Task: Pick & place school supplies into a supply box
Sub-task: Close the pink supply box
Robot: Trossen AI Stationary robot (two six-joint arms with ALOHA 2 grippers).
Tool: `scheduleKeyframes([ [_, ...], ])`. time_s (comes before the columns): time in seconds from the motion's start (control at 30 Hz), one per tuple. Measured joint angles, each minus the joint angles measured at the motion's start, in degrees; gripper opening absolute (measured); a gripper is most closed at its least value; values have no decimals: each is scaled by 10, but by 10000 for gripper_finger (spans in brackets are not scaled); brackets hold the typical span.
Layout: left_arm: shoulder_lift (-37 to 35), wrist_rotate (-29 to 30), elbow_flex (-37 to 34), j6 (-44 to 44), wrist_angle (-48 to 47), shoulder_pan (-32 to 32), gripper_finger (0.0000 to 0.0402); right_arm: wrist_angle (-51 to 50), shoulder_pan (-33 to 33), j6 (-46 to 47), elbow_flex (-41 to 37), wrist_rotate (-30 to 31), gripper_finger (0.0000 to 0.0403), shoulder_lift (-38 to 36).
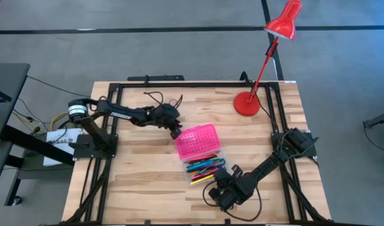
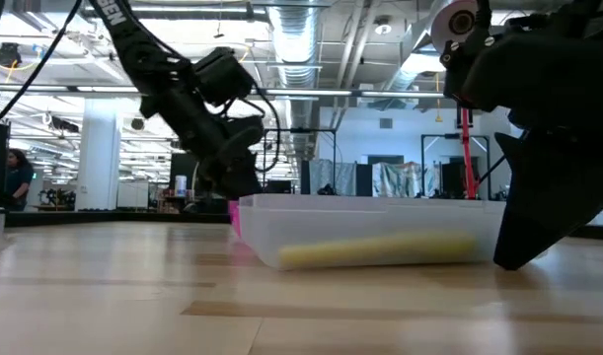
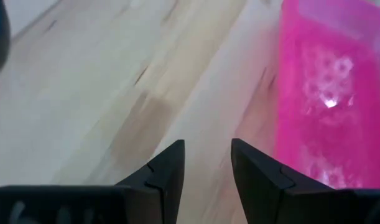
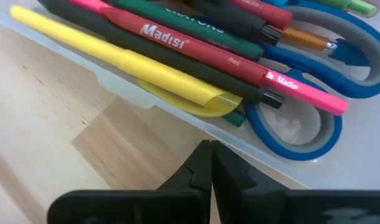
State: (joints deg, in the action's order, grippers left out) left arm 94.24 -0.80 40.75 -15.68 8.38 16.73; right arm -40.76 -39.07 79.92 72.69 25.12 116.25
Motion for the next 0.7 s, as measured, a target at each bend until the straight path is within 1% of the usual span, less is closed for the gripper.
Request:
scheduleKeyframes([
  [0.27, 46, -5, 45, 19, -14, 0, 125, 31, -22, 18, 1, -1, 0, -1],
  [0.47, 71, -31, 49, 19, -23, -3, 125, 53, -23, 45, -25, 8, 0, -3],
  [0.7, 71, -29, 50, 19, -49, -15, 125, 56, -18, 37, -33, 8, 0, -3],
])
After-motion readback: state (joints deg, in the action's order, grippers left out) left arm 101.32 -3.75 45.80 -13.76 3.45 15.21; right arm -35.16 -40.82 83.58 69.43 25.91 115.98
